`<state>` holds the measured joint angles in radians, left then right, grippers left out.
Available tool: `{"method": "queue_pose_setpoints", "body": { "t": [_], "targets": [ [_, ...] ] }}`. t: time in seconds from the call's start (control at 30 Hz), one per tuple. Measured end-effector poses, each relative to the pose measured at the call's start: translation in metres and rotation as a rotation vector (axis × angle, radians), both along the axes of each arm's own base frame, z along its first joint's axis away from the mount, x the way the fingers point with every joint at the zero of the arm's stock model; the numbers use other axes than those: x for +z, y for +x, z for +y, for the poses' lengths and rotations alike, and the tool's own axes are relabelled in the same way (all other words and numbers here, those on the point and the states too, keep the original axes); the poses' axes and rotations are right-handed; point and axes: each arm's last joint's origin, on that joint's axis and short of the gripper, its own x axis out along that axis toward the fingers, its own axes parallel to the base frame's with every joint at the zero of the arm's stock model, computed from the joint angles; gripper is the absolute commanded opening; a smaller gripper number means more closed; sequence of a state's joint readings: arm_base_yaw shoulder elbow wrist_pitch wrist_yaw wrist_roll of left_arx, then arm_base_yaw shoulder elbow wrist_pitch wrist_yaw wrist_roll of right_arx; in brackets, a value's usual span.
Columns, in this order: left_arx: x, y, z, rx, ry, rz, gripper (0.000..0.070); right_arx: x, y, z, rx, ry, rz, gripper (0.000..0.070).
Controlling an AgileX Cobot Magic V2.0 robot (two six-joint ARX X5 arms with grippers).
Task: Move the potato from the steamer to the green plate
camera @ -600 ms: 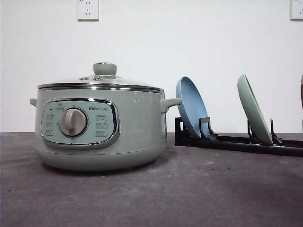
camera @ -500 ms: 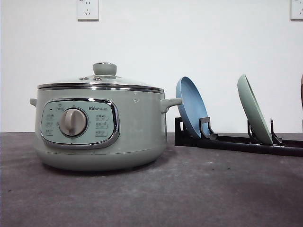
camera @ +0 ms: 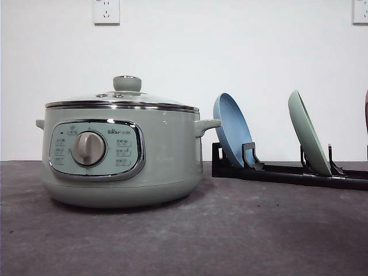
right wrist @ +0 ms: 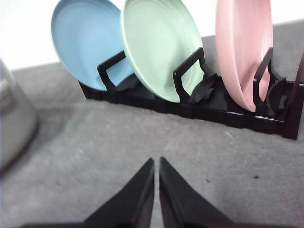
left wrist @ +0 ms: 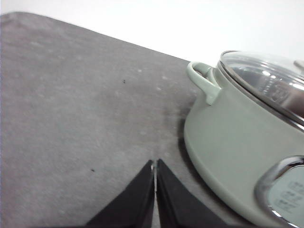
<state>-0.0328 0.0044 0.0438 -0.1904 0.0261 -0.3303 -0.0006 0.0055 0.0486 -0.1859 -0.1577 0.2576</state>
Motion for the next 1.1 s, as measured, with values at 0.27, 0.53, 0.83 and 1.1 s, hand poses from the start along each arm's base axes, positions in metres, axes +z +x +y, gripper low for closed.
{"method": "queue_pose_setpoints", "body": {
  "t": [0.27, 0.53, 0.83, 1.1],
  "targets": [
    [0.054, -0.005, -0.002, -0.017, -0.088, -0.162, 0.0, 0.058, -0.01, 0.0, -0.006, 0.098, -0.109, 0.0004],
    [0.123, 0.009, -0.003, -0.044, -0.064, -0.148, 0.0, 0.119, -0.008, 0.002, 0.038, 0.11, -0.029, 0.0004],
    [0.204, 0.04, -0.013, -0.227, -0.02, -0.062, 0.0, 0.186, 0.017, 0.006, 0.186, 0.057, 0.094, 0.0004],
    [0.257, 0.054, -0.033, -0.499, 0.019, 0.003, 0.0, 0.219, 0.038, 0.018, 0.425, 0.03, 0.19, 0.0004]
  ]
}}
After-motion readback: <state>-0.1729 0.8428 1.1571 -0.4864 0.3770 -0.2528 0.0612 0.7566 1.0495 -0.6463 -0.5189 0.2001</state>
